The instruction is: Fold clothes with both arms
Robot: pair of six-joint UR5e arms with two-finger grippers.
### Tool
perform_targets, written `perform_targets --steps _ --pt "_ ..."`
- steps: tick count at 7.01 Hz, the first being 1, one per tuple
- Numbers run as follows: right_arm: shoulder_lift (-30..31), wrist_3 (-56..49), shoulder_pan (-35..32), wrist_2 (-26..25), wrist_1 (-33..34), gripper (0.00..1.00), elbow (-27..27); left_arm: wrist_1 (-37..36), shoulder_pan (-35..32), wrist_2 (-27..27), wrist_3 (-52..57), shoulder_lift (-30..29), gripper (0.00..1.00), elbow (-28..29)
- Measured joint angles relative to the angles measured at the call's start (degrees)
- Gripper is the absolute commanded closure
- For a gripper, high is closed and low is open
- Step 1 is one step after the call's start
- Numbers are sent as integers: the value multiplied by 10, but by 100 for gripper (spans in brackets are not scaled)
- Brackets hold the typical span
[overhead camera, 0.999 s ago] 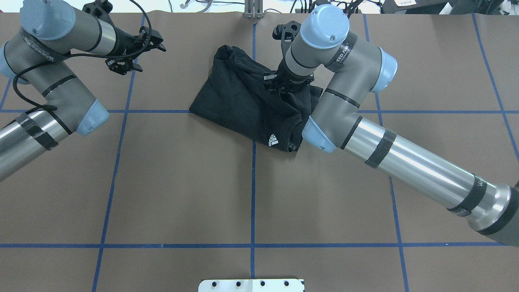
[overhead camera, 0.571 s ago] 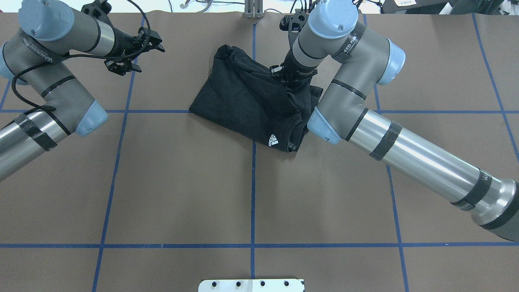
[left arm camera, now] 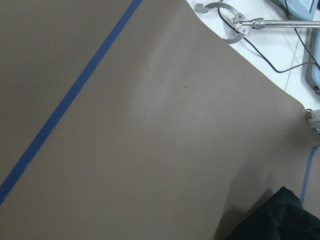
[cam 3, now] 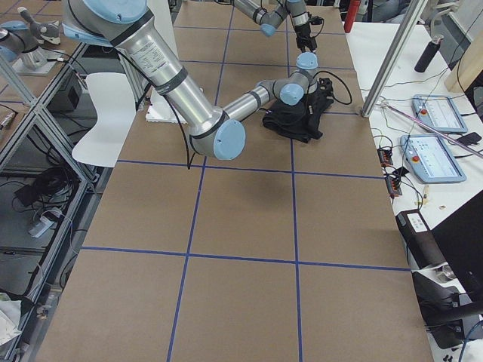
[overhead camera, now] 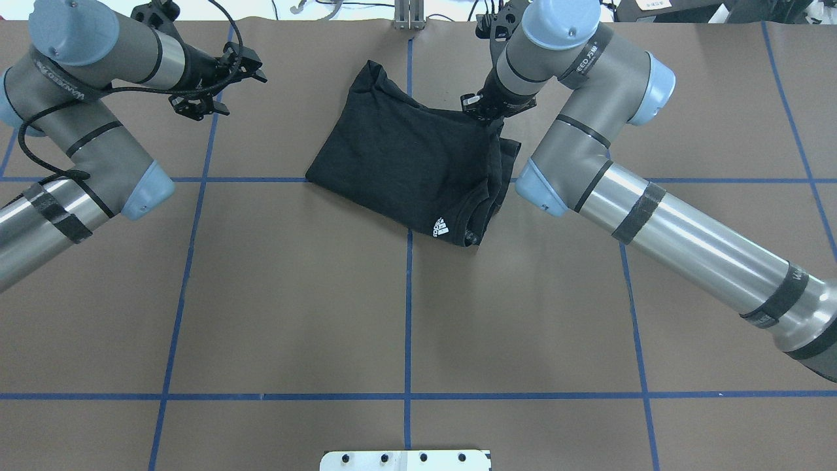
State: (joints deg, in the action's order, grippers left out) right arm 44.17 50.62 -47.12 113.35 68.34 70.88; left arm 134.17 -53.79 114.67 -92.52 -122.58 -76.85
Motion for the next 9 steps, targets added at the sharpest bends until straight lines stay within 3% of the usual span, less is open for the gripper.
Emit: perform_targets --steps 3,5,6,7,9 --pt "-3 -4 1 -39 -55 100 -84 -2 1 -4 -4 0 0 -3" --pt "-4 -3 10 -58 -72 100 -111 -2 1 -5 -6 0 0 -3" --pt "-5 -3 8 -59 -74 47 -114 -2 1 -5 -6 0 0 -3" --pt "-6 -3 1 -54 -75 0 -115 -2 1 -4 -6 0 0 -3" --pt "-13 -8 -25 -20 -73 0 -114 -2 2 -1 -5 -2 0 -6"
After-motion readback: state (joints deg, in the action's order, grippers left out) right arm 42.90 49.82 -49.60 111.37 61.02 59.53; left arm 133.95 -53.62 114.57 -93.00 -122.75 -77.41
